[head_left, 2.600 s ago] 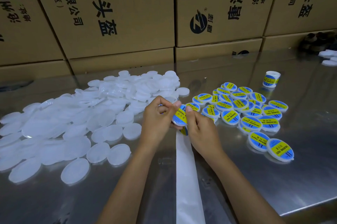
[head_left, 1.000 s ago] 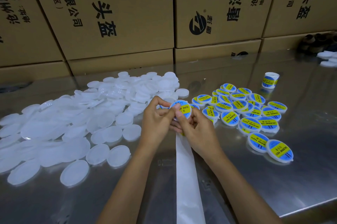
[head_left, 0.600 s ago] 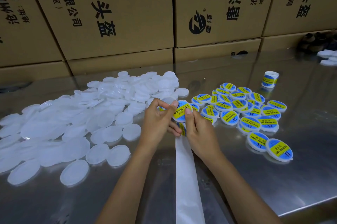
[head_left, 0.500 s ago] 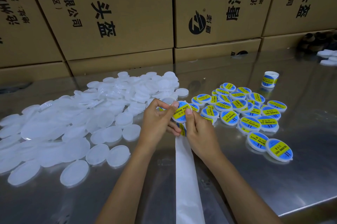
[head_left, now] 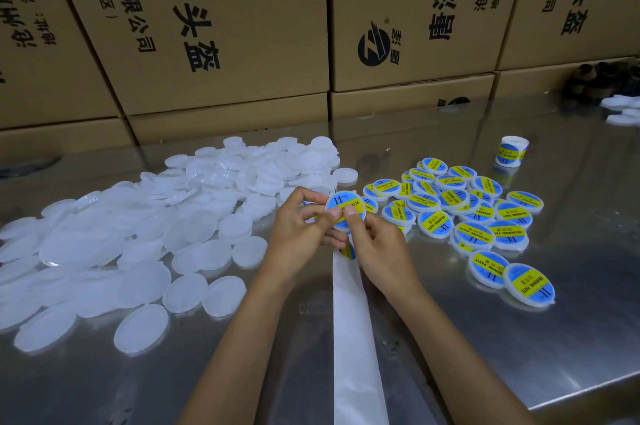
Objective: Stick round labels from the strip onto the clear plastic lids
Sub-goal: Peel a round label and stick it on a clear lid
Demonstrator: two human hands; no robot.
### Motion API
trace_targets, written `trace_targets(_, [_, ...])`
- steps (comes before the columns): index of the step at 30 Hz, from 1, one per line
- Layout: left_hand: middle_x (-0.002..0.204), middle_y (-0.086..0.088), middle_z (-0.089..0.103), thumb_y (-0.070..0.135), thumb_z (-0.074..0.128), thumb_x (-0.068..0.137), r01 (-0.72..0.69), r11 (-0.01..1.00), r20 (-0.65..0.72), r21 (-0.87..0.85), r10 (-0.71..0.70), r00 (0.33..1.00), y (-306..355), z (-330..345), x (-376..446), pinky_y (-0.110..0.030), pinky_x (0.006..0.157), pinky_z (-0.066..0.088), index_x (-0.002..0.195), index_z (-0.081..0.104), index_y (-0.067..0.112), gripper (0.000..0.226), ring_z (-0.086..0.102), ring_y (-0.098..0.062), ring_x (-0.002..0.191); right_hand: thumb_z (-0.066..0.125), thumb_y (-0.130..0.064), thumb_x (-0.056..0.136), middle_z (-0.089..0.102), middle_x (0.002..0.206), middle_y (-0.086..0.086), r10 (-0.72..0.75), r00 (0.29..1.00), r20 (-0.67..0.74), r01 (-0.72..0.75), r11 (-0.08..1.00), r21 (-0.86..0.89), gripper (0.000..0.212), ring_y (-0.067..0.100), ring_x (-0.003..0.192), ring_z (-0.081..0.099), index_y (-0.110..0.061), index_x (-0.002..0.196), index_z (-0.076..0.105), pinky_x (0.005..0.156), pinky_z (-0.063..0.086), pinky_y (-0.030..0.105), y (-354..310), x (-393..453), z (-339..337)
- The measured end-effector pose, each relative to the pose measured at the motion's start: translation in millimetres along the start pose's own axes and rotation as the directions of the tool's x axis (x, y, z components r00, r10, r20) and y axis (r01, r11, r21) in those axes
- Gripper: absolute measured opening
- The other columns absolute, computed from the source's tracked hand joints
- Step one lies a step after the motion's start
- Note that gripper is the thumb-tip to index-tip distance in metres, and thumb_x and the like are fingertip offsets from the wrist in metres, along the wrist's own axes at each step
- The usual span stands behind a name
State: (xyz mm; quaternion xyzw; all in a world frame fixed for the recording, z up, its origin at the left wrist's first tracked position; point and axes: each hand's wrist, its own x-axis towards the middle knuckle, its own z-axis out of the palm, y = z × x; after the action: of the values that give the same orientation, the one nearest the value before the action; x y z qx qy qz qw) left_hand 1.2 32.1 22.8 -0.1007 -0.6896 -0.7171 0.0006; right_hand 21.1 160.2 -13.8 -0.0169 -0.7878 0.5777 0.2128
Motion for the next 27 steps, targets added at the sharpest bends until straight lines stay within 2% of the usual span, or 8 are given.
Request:
trace_targets(5, [0.082, -0.004, 0.075, -0.011, 0.061, 0.092, 0.007, 1.0, 0.028, -0.026, -0.006, 1.0, 0.7, 1.7, -1.8, -0.026, 0.062, 0.059, 0.112, 0.061, 0.006, 0.026, 0.072, -0.022, 0.062, 0.061, -0.04, 0.095, 0.036, 0.058, 0.002, 0.077, 0.996, -0.049, -0.073, 0.993, 0.094, 0.049, 0.011, 0.054, 0.032, -0.007, 0.065, 0.041, 0.051, 0.029, 0.022, 1.4, 5.4, -3.2])
trace_targets(10, [0.103, -0.011, 0.073, -0.016, 0.054, 0.09, 0.058, 0.997, -0.032, -0.06, -0.06, 0.998, 2.6, 3.2, -2.4, -0.026, 0.065, 0.06, 0.123, 0.064, 0.01, 0.044, 0.072, -0.021, 0.064, 0.055, -0.045, 0.097, 0.035, 0.054, -0.004, 0.189, 0.973, -0.131, -0.164, 0.969, 0.183, 0.051, 0.013, 0.053, 0.033, -0.01, 0.064, 0.039, 0.054, 0.032, 0.028, 2.6, 7.8, -7.2])
trace_targets(13, [0.096, -0.012, 0.073, -0.011, 0.05, 0.092, 0.045, 0.998, -0.186, -0.051, -0.054, 0.981, 2.9, -4.6, 0.7, -0.025, 0.058, 0.059, 0.114, 0.067, 0.009, 0.034, 0.07, -0.017, 0.057, 0.05, -0.039, 0.102, 0.041, 0.05, -0.001, 0.394, 0.906, -0.156, -0.295, 0.851, 0.434, 0.043, 0.012, 0.043, 0.036, -0.008, 0.073, 0.051, 0.044, 0.036, 0.026, 8.4, 14.5, -19.0])
trace_targets(16, [0.088, -0.012, 0.072, -0.005, 0.053, 0.091, 0.058, 0.998, -0.314, 0.034, -0.045, 0.948, -1.0, -14.0, 3.8, -0.026, 0.052, 0.056, 0.103, 0.07, 0.01, 0.025, 0.064, -0.013, 0.053, 0.047, -0.026, 0.104, 0.041, 0.054, 0.0, 0.517, 0.848, -0.119, -0.341, 0.704, 0.623, 0.033, 0.008, 0.037, 0.037, -0.011, 0.075, 0.053, 0.038, 0.035, 0.022, 10.1, 20.9, -28.9])
trace_targets(21, [0.092, -0.003, 0.071, 0.004, 0.055, 0.092, 0.119, 0.94, -0.369, 0.321, 0.008, 0.929, -11.0, -18.2, 8.5, -0.029, 0.069, 0.052, 0.087, 0.066, 0.028, 0.027, 0.065, -0.022, 0.078, 0.046, -0.022, 0.104, 0.044, 0.059, 0.003, 0.566, 0.823, -0.049, -0.372, 0.602, 0.706, 0.03, 0.01, 0.041, 0.04, -0.01, 0.079, 0.055, 0.042, 0.037, 0.023, 7.6, 22.9, -31.9])
trace_targets(24, [0.096, 0.005, 0.068, 0.014, 0.056, 0.093, 0.176, 0.844, -0.369, 0.507, 0.028, 0.929, -12.5, -19.6, 8.7, -0.03, 0.08, 0.045, 0.095, 0.067, 0.027, 0.017, 0.064, -0.022, 0.101, 0.047, -0.018, 0.104, 0.046, 0.059, 0.002, 0.574, 0.818, -0.031, -0.374, 0.573, 0.73, 0.023, 0.012, 0.046, 0.038, -0.009, 0.085, 0.058, 0.045, 0.037, 0.023, 6.1, 22.3, -35.1])
trace_targets(25, [0.102, 0.003, 0.067, 0.016, 0.054, 0.094, 0.189, 0.752, -0.352, 0.632, 0.061, 0.934, -13.5, -20.2, 7.9, -0.032, 0.085, 0.043, 0.103, 0.066, 0.024, 0.017, 0.061, -0.025, 0.107, 0.049, -0.016, 0.102, 0.047, 0.058, 0.002, 0.572, 0.82, -0.022, -0.374, 0.563, 0.737, 0.019, 0.011, 0.046, 0.038, -0.009, 0.087, 0.058, 0.046, 0.037, 0.023, 5.7, 22.2, -35.8])
trace_targets(27, [0.119, -0.006, 0.06, 0.017, 0.048, 0.096, 0.212, 0.439, -0.283, 0.873, 0.102, 0.954, -17.6, -21.1, 4.5, -0.043, 0.096, 0.039, 0.119, 0.06, 0.018, 0.026, 0.051, -0.03, 0.118, 0.052, -0.011, 0.1, 0.051, 0.056, 0.002, 0.562, 0.827, -0.005, -0.378, 0.564, 0.734, 0.014, 0.01, 0.043, 0.039, -0.008, 0.088, 0.059, 0.044, 0.039, 0.022, 4.9, 21.6, -35.9])
